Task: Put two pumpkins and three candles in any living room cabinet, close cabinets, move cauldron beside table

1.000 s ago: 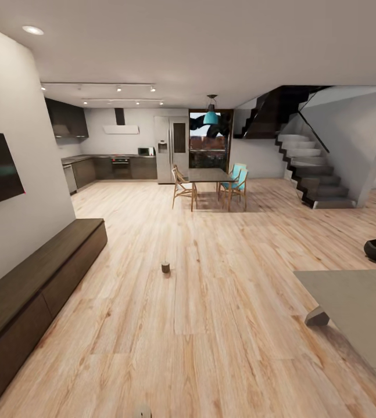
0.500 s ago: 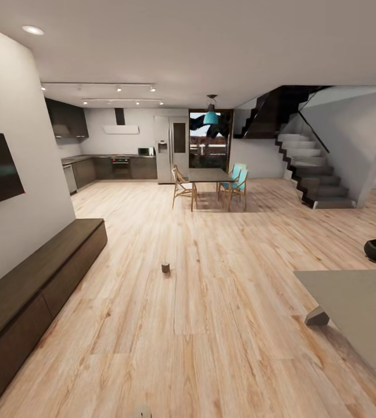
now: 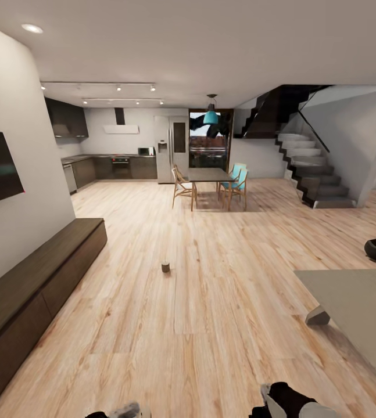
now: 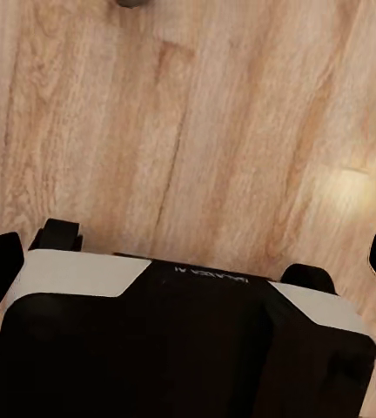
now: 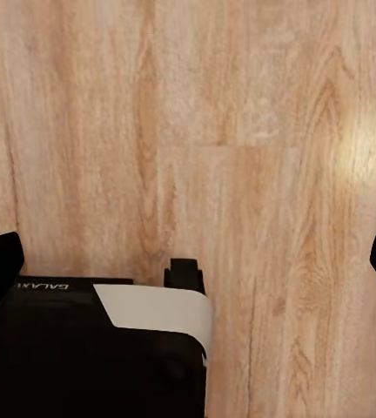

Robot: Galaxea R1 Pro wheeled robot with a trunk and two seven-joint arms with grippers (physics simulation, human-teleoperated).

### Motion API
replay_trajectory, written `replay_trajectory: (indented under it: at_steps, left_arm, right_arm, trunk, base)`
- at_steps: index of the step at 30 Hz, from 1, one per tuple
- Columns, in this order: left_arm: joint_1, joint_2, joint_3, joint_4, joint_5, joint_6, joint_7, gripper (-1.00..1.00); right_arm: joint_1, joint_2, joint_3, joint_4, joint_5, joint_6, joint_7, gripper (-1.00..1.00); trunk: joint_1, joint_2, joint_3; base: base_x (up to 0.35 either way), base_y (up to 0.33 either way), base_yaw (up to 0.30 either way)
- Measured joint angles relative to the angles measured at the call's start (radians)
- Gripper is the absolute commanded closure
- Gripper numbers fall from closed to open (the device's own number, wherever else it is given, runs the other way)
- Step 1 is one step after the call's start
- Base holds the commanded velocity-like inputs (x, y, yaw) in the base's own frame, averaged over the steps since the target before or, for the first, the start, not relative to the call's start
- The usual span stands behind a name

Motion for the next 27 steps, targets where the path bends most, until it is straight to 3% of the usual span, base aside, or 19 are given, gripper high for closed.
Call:
replay_trajectory:
  at_steps: [6,14,15,18,23,24,27]
  left_arm:
    - [-0.175,0.000,0.000,0.106,0.001,0.048,-0.001,-1.00]
    - [-0.258,0.000,0.000,0.126,0.001,0.071,-0.002,-1.00]
    - [-0.307,0.000,0.000,0.128,0.001,0.111,-0.005,-1.00]
    - [-0.334,0.000,-0.001,0.128,0.000,0.128,-0.005,-1.00]
    - [-0.353,0.002,-0.001,0.127,-0.001,0.150,-0.003,-1.00]
    - [-0.374,0.003,-0.001,0.127,-0.001,0.176,-0.002,-1.00]
    - [-0.426,0.005,-0.002,0.127,-0.001,0.243,-0.002,-1.00]
  right_arm:
    - [-0.124,0.020,-0.002,0.000,-0.010,0.105,-0.003,-1.00]
    - [-0.228,0.024,-0.004,0.000,-0.016,0.175,-0.003,-1.00]
    - [-0.256,0.025,-0.005,0.000,-0.039,0.186,-0.003,-1.00]
    - [-0.287,0.034,-0.005,-0.009,-0.068,0.201,-0.003,-1.00]
    - [-0.313,0.055,-0.004,-0.151,-0.083,0.358,-0.005,-1.00]
    - [-0.315,0.058,-0.004,-0.204,-0.084,0.432,-0.005,-1.00]
    - [-0.316,0.063,-0.004,-0.309,-0.085,0.535,-0.005,-1.00]
  trunk:
    - [0.023,-0.042,-0.019]
    - [0.054,-0.098,-0.044]
    - [0.058,-0.105,-0.047]
    - [0.069,-0.126,-0.057]
    - [0.088,-0.161,-0.072]
    - [0.092,-0.168,-0.075]
    - [0.104,-0.189,-0.085]
  base:
    - [0.000,0.000,0.000]
    - [0.000,0.000,0.000]
    - [0.000,0.000,0.000]
    - [0.000,0.000,0.000]
    - [0.000,0.000,0.000]
    - [0.000,0.000,0.000]
    - [0.000,0.000,0.000]
